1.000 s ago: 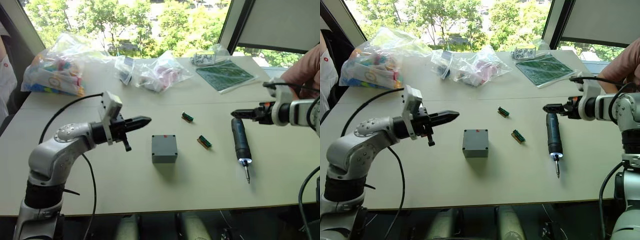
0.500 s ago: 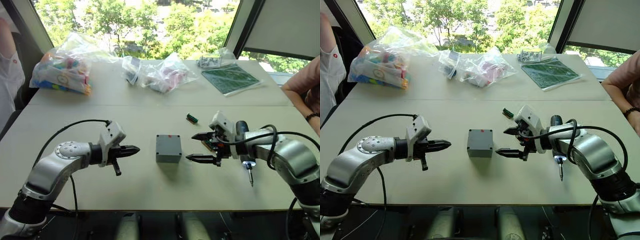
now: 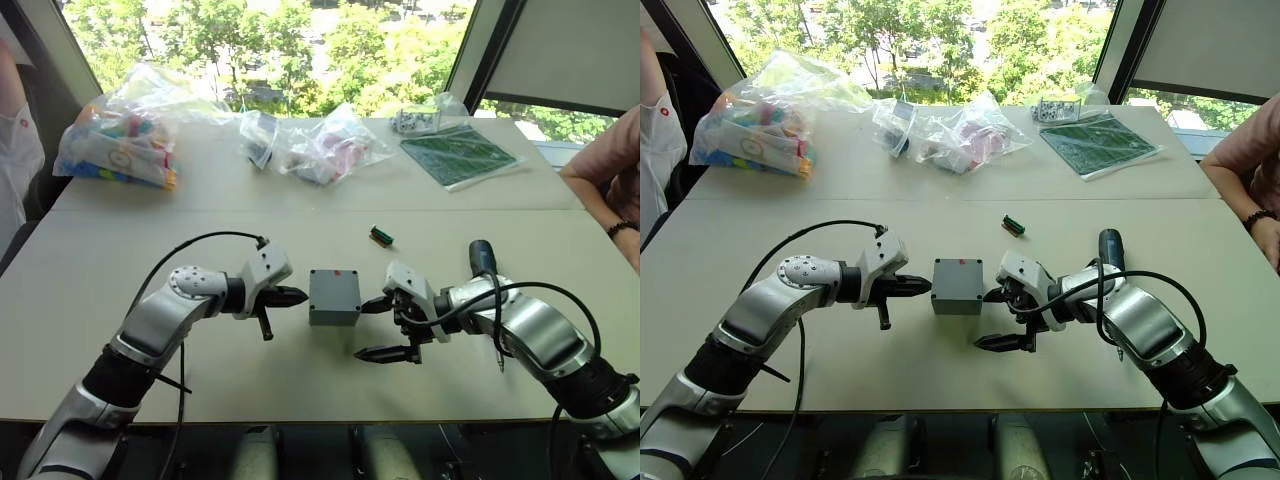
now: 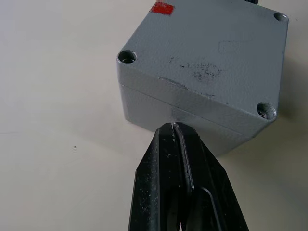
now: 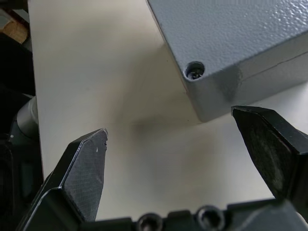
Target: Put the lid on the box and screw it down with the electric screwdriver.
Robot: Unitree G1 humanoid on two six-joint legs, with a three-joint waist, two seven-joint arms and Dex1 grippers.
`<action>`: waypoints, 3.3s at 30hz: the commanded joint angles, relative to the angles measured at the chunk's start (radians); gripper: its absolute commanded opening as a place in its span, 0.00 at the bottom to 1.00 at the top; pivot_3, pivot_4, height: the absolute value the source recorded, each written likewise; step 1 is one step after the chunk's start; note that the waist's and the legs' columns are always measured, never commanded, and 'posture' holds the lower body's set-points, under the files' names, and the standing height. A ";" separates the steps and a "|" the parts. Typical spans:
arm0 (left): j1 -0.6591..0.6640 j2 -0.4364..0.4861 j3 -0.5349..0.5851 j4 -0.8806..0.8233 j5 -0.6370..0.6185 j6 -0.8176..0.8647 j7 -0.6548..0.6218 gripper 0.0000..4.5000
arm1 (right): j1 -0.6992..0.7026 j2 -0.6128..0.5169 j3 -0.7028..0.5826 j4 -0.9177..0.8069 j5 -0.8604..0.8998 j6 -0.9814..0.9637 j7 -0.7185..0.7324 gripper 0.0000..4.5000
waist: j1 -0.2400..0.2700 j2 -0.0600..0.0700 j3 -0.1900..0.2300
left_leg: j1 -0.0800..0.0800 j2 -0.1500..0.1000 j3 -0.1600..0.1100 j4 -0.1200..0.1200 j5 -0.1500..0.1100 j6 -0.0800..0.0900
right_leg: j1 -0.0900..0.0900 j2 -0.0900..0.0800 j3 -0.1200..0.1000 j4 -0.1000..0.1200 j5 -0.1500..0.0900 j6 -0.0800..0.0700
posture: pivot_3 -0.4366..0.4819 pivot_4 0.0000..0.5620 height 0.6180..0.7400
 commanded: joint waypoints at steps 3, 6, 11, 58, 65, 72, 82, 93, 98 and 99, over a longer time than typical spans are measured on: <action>-0.024 -0.021 0.027 0.002 0.029 -0.053 0.000 0.00 | -0.001 -0.011 -0.062 -0.125 0.079 0.060 0.013 0.99 | 0.000 0.000 0.000 | 0.000 0.000 0.000 0.000 0.000 0.000 | 0.000 0.000 0.000 0.000 0.000 0.000 | 0.48 0.27 1.00; 0.003 0.008 0.068 -0.020 0.030 -0.040 0.012 0.00 | -0.001 -0.038 -0.099 -0.129 0.077 0.067 0.003 0.99 | -0.001 0.000 0.000 | 0.000 0.000 0.000 0.000 0.000 0.000 | 0.000 0.000 0.000 -0.001 0.000 0.000 | 0.48 0.27 1.00; 0.111 0.120 0.086 -0.165 -0.013 0.029 -0.052 0.00 | -0.060 -0.093 -0.102 0.029 -0.060 -0.052 -0.005 0.99 | -0.008 0.000 0.000 | 0.000 0.000 0.000 0.000 0.000 0.000 | 0.000 0.000 0.000 0.000 0.000 0.000 | 0.48 0.27 1.00; 0.014 0.036 0.331 -0.275 -0.275 0.279 0.054 0.00 | -0.482 0.307 -0.293 1.031 -0.255 -0.496 -0.178 0.99 | -0.008 0.000 0.000 | 0.001 0.001 0.001 -0.001 0.000 0.000 | 0.001 0.001 0.001 0.000 0.002 0.005 | 0.48 0.27 1.00; 0.075 0.040 0.352 -0.343 -0.322 0.317 0.102 0.00 | -0.582 0.373 -0.278 1.286 -0.335 -0.644 -0.154 0.66 | -0.029 0.000 0.000 | 0.003 0.001 0.001 -0.002 0.000 0.000 | 0.002 0.001 0.001 0.001 0.003 0.005 | 0.48 0.27 1.00; 0.111 0.049 0.363 -0.374 -0.352 0.325 0.140 0.00 | -0.615 0.394 -0.283 1.391 -0.377 -0.706 -0.152 0.66 | -0.033 0.000 0.000 | 0.004 0.001 0.001 -0.002 0.000 0.000 | 0.003 0.001 0.001 0.001 0.003 0.005 | 0.48 0.27 1.00; 0.135 0.072 0.335 -0.370 -0.343 0.301 0.144 0.00 | -0.635 0.424 -0.297 1.455 -0.409 -0.744 -0.177 0.66 | -0.034 0.000 0.000 | 0.005 0.001 0.001 -0.002 0.000 0.000 | 0.003 0.001 0.001 0.001 0.003 0.005 | 0.48 0.27 1.00; 0.142 0.083 0.320 -0.362 -0.332 0.280 0.138 0.00 | -0.649 0.440 -0.321 1.481 -0.416 -0.755 -0.195 0.41 | -0.034 0.000 0.000 | 0.005 0.001 0.001 -0.002 0.000 0.000 | 0.003 0.001 0.001 0.001 0.003 0.005 | 0.48 0.27 1.00; 0.144 0.084 0.319 -0.365 -0.332 0.281 0.140 0.00 | -0.651 0.442 -0.321 1.490 -0.424 -0.756 -0.204 0.01 | -0.035 0.000 0.000 | 0.005 0.001 0.001 -0.002 0.000 0.000 | 0.003 0.001 0.001 0.001 0.003 0.005 | 0.48 0.27 1.00; 0.145 0.084 0.319 -0.365 -0.332 0.281 0.140 0.00 | -0.650 0.441 -0.320 1.490 -0.426 -0.755 -0.203 0.01 | -0.034 0.000 0.000 | 0.005 0.001 0.001 -0.002 0.000 0.000 | 0.003 0.001 0.001 0.001 0.003 0.005 | 0.48 0.27 1.00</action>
